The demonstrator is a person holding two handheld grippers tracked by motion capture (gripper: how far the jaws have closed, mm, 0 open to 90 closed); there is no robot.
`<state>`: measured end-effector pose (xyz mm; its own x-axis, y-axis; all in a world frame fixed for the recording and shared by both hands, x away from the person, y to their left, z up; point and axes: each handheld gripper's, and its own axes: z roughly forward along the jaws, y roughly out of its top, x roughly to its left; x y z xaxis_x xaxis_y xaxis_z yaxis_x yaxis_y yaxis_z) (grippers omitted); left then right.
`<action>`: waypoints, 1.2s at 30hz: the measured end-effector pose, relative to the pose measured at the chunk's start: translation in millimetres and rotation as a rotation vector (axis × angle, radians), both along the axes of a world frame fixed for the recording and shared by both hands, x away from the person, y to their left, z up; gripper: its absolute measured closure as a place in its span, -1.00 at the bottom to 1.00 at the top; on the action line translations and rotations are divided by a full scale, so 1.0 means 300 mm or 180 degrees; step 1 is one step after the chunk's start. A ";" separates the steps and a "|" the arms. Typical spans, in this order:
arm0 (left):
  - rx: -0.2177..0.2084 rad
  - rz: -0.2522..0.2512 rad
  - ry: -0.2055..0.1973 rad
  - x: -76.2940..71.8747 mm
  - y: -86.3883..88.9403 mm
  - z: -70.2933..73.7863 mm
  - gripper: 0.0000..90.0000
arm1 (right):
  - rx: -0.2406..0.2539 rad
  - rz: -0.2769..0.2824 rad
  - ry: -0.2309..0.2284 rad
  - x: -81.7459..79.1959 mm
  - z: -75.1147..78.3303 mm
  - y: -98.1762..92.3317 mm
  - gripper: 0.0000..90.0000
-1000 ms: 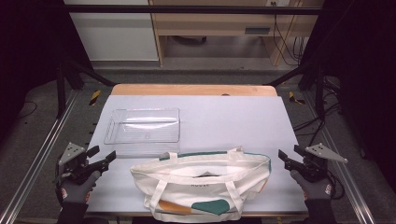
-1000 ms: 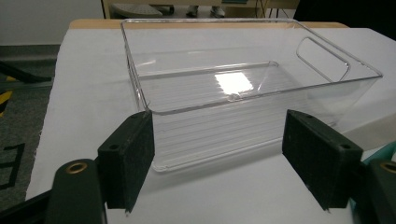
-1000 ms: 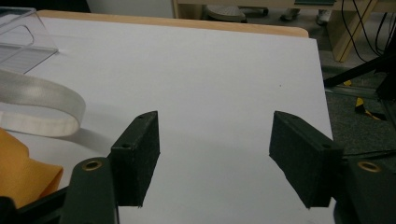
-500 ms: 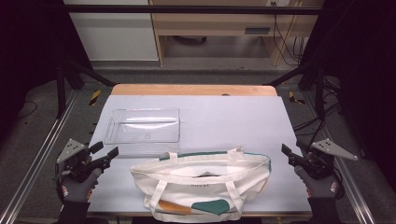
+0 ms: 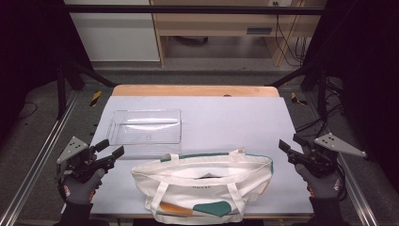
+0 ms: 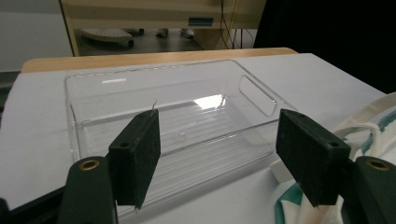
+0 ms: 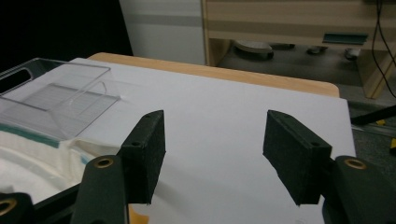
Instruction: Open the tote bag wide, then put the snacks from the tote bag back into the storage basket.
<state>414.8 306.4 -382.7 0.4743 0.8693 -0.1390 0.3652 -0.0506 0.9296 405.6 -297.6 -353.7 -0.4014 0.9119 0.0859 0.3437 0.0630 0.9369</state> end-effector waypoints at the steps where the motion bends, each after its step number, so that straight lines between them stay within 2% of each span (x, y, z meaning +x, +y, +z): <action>1: 0.0000 0.0000 0.0000 0.000 0.000 0.000 -0.33 | 0.0000 0.0000 0.0000 0.000 0.000 0.000 -0.13; 2: 0.0025 -0.0025 -0.0009 -0.001 -0.012 0.008 -0.34 | -0.0014 0.0106 0.0008 0.000 0.010 0.028 -0.14; 10: 0.0059 -0.0151 -0.0052 -0.005 -0.057 0.041 -0.36 | -0.0027 0.0419 0.0086 0.009 0.022 0.115 -0.18; 13: 0.0081 -0.0213 -0.0059 -0.007 -0.075 0.048 -0.36 | -0.0065 0.0496 0.0112 0.014 0.021 0.139 -0.19; 15: 0.0120 -0.0289 -0.0043 -0.008 -0.102 0.054 -0.37 | -0.0144 0.0587 0.0141 0.023 0.016 0.174 -0.20; 21: 0.0210 -0.0426 0.0011 -0.005 -0.151 0.053 -0.37 | -0.0243 0.0687 0.0299 0.036 -0.009 0.217 -0.23; 27: 0.0271 -0.0563 0.0096 0.001 -0.193 0.034 -0.33 | -0.0392 0.0742 0.0371 0.035 -0.030 0.239 -0.19; 28: 0.0315 -0.0625 0.0138 0.003 -0.210 0.022 -0.32 | -0.0413 0.0766 0.0392 0.035 -0.039 0.245 -0.15; 32: 0.0413 -0.0711 0.0204 0.002 -0.237 0.001 -0.27 | -0.0498 0.0757 0.0421 0.033 -0.052 0.254 -0.04; 36: 0.0506 -0.0763 0.0283 0.005 -0.255 -0.017 -0.23 | -0.0492 0.0774 0.0437 0.028 -0.058 0.249 0.15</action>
